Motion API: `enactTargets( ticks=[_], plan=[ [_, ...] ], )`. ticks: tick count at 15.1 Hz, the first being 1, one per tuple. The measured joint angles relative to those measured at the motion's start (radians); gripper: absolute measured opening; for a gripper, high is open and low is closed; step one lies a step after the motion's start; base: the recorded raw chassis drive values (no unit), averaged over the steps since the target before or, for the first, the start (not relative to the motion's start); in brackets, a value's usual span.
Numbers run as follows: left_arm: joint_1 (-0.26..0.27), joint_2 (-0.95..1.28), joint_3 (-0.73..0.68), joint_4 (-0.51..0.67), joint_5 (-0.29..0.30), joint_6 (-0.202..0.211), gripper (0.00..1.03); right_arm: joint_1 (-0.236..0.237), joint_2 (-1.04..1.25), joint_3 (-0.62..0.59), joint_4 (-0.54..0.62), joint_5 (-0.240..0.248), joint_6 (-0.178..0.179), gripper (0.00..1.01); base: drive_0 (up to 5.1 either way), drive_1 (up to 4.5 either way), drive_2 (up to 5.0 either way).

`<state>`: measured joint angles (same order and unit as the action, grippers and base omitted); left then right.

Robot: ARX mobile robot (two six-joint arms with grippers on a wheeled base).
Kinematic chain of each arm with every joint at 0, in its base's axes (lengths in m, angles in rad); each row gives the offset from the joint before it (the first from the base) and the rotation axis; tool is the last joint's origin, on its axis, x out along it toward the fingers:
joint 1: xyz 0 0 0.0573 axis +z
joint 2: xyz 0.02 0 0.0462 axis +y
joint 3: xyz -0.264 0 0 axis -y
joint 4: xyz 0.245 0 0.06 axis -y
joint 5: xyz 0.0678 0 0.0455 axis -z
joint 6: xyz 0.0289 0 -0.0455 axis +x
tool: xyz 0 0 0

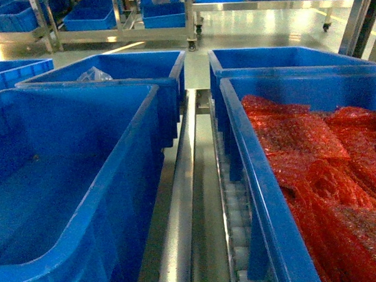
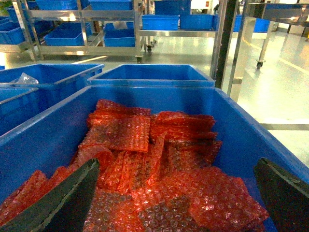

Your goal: Pick blue part to blue bin on bottom shelf

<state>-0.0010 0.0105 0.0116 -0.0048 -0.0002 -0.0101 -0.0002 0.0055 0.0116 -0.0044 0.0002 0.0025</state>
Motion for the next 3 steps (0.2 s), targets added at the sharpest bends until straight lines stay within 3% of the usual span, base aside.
enactTargets(
  ticks=[3],
  plan=[
    [0.000, 0.000, 0.000, 0.000, 0.000, 0.000, 0.98, 0.000, 0.000, 0.000, 0.000, 0.000, 0.000, 0.98, 0.0, 0.00, 0.0]
  ],
)
